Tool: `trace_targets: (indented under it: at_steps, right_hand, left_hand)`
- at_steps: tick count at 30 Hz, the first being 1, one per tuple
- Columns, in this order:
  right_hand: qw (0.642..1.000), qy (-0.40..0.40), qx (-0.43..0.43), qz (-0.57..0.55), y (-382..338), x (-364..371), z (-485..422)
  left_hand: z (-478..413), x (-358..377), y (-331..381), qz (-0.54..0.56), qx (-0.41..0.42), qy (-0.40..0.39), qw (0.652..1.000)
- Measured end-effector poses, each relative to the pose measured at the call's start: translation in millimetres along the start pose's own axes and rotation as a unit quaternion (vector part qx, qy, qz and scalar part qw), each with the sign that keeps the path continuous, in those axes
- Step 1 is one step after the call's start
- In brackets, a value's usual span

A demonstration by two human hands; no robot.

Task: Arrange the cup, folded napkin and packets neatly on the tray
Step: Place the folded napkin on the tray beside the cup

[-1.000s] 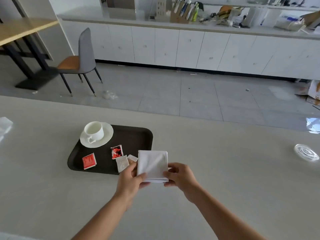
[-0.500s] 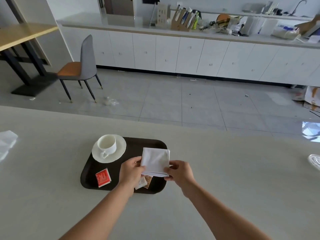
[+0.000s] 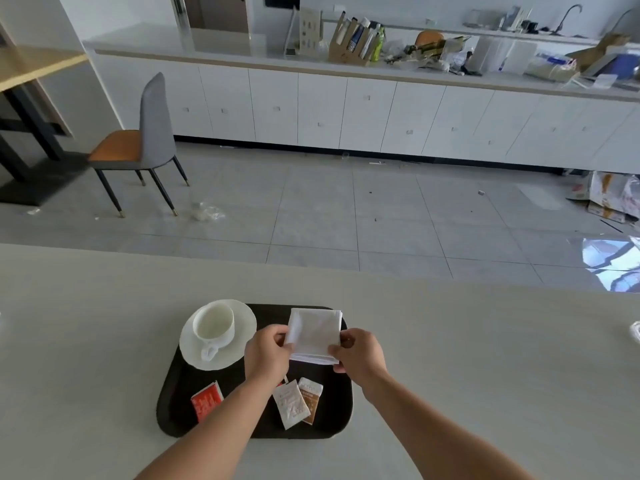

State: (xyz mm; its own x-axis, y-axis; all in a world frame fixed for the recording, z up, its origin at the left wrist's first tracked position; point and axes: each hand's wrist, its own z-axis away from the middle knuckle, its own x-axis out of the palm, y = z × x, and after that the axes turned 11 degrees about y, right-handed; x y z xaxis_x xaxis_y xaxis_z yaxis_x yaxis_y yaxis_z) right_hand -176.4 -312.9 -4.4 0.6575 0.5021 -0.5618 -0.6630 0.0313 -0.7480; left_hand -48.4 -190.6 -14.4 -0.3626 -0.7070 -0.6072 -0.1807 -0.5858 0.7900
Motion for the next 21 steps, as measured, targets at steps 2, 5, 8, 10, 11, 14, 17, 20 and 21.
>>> trace_targets:
  at_steps: [2,5,8,10,11,14,17,20,21]
  right_hand:
    - [1.0,0.006,-0.003,0.02,-2.6,5.0,-5.8]
    - [0.998,0.014,-0.023,0.06,-3.5,13.4,-15.4]
    - [0.995,0.015,-0.047,0.091,-3.0,21.4,-22.5]
    - [0.992,0.017,-0.061,0.106,-1.4,27.3,-25.6]
    - [0.991,0.021,-0.067,0.114,-0.3,29.6,-26.0]
    - [0.984,0.034,-0.092,0.148,2.6,36.1,-28.7]
    - [0.978,0.042,-0.11,0.17,2.5,39.1,-30.2]
    - [0.973,0.047,-0.124,0.191,2.4,40.8,-31.7]
    - [0.971,0.047,-0.127,0.196,3.0,41.1,-32.1]
  left_hand:
    - [-8.5,4.8,-2.0,-0.019,0.01,0.001,1.0]
    - [-16.5,12.4,-7.0,-0.042,0.025,-0.004,0.999]
    - [-20.0,17.1,-13.8,-0.07,0.038,0.001,0.997]
    - [-21.5,19.1,-18.6,-0.086,0.05,0.008,0.995]
    - [-21.9,19.6,-19.8,-0.096,0.058,0.009,0.994]
    - [-23.9,22.2,-23.7,-0.13,0.084,0.003,0.988]
    - [-24.3,23.2,-26.2,-0.149,0.102,0.001,0.984]
    - [-23.5,22.7,-28.3,-0.157,0.108,0.003,0.982]
    - [-22.8,22.8,-29.2,-0.167,0.114,0.002,0.979]
